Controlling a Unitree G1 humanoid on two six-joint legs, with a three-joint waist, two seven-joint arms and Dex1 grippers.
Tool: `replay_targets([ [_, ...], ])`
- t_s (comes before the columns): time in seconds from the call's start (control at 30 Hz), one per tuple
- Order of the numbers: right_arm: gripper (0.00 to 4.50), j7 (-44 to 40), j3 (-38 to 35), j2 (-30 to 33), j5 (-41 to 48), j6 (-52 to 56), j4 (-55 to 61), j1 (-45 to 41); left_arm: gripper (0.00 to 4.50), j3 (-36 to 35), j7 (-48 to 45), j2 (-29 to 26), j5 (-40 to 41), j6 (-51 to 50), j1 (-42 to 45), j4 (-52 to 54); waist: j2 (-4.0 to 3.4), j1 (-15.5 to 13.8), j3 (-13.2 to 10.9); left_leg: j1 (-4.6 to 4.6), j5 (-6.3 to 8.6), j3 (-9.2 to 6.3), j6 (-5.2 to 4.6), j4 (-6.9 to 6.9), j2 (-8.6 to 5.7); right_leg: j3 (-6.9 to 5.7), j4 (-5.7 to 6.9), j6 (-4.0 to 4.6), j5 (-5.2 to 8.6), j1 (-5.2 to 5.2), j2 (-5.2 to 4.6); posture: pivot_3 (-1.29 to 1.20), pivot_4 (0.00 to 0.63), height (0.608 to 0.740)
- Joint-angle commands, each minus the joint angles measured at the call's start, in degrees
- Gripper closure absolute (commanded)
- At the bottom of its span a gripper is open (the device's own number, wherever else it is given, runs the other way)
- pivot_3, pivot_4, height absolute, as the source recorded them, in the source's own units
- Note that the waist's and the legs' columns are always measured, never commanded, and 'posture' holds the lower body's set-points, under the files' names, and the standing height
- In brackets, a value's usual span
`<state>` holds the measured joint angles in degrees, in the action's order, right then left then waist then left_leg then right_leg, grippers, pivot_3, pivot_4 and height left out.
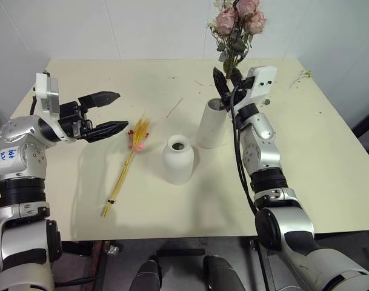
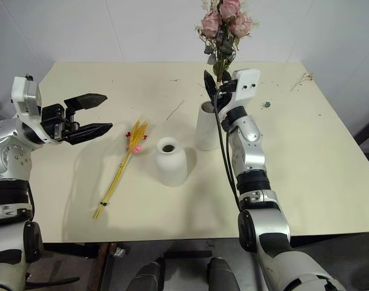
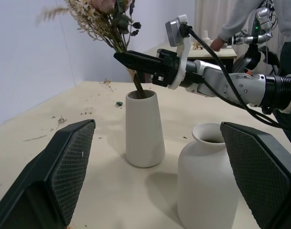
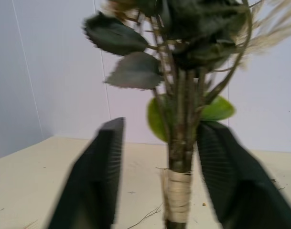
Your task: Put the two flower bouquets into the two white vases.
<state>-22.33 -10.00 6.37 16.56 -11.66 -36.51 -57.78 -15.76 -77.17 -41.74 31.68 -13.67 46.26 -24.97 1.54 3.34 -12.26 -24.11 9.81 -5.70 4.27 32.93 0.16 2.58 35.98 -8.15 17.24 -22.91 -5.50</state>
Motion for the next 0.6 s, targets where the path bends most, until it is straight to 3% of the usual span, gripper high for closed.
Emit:
replay_targets([
  [0.03, 0.78, -0.3, 0.0, 1.4, 1.4, 2.5, 9.7, 1.3, 0.0, -0.6, 0.2, -0.7, 0.4, 0.8, 1.2, 0.9, 0.0, -0.1, 0.0, 0.0, 0.0, 0.0, 0.0, 0.0, 0.0, 0.0, 0.0, 0.0, 0.0, 0.0, 0.0, 0.0, 0.15, 0.74],
  [0.1, 0.09, -1.2, 0.7, 2.4, 2.5, 6.4, 16.3, 3.9, 0.0, -0.7, 0.4, -0.8, 0.4, 0.6, 0.9, 1.1, 0.0, -0.1, 0.0, -0.02, 0.0, 0.0, 0.0, -0.02, 0.0, 0.0, -0.01, 0.0, 0.0, 0.0, 0.0, 0.0, 0.15, 0.74],
  [0.13, 0.04, -1.8, 1.0, 3.1, 3.1, 8.6, 19.5, 5.3, 0.0, -0.7, 0.5, -0.8, 0.4, 0.6, 0.8, 1.2, 0.0, -0.2, 0.0, -0.02, 0.0, 0.0, 0.0, -0.03, 0.0, 0.0, -0.01, 0.0, 0.0, 0.0, 0.0, 0.0, 0.15, 0.74],
  [0.47, 0.04, -8.1, 1.6, 16.1, 10.1, 29.1, 45.8, 19.2, 0.0, -0.3, 1.2, -0.2, 0.1, 0.9, 0.7, 0.6, 0.01, -0.5, 0.0, -0.02, 0.0, 0.01, 0.0, 0.07, -0.01, 0.0, -0.02, 0.0, 0.0, 0.03, -0.01, 0.0, 0.15, 0.74],
  [0.6, 0.04, -13.8, -0.6, 24.6, 15.3, 36.1, 54.3, 25.3, 0.0, 0.1, 2.5, -0.2, -0.6, 0.4, 0.9, 0.4, 0.01, -0.7, 0.0, -0.02, 0.01, 0.0, -0.01, 0.05, -0.01, 0.0, -0.04, 0.0, 0.0, 0.03, -0.01, 0.0, 0.15, 0.74],
])
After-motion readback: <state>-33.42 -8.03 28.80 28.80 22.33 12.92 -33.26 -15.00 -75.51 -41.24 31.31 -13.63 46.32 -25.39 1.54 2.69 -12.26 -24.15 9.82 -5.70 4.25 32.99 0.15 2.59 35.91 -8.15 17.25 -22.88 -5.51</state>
